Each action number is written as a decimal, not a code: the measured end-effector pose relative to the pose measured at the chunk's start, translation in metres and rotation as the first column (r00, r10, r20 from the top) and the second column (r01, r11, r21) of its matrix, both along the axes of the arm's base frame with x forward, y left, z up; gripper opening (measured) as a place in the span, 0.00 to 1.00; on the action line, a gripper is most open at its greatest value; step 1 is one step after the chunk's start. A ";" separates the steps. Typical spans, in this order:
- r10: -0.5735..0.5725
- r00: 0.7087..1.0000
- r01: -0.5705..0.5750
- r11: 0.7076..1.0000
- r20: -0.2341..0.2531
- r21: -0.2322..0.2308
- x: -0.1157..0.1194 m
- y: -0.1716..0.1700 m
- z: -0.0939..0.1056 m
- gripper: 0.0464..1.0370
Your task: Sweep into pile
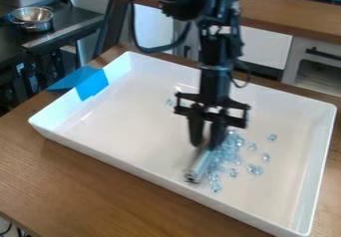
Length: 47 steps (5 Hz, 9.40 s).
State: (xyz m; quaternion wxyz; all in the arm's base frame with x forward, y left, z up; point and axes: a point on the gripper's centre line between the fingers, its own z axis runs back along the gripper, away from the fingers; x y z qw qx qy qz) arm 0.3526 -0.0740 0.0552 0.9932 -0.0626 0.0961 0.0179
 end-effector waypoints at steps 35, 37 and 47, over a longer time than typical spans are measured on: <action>-0.324 0.944 0.327 0.943 0.058 -0.055 0.024 -0.010 0.036 0.28; -0.259 0.958 0.276 0.947 0.121 -0.164 0.020 0.067 0.081 0.28; -0.039 0.998 0.032 0.992 0.055 0.121 0.031 0.189 0.036 0.97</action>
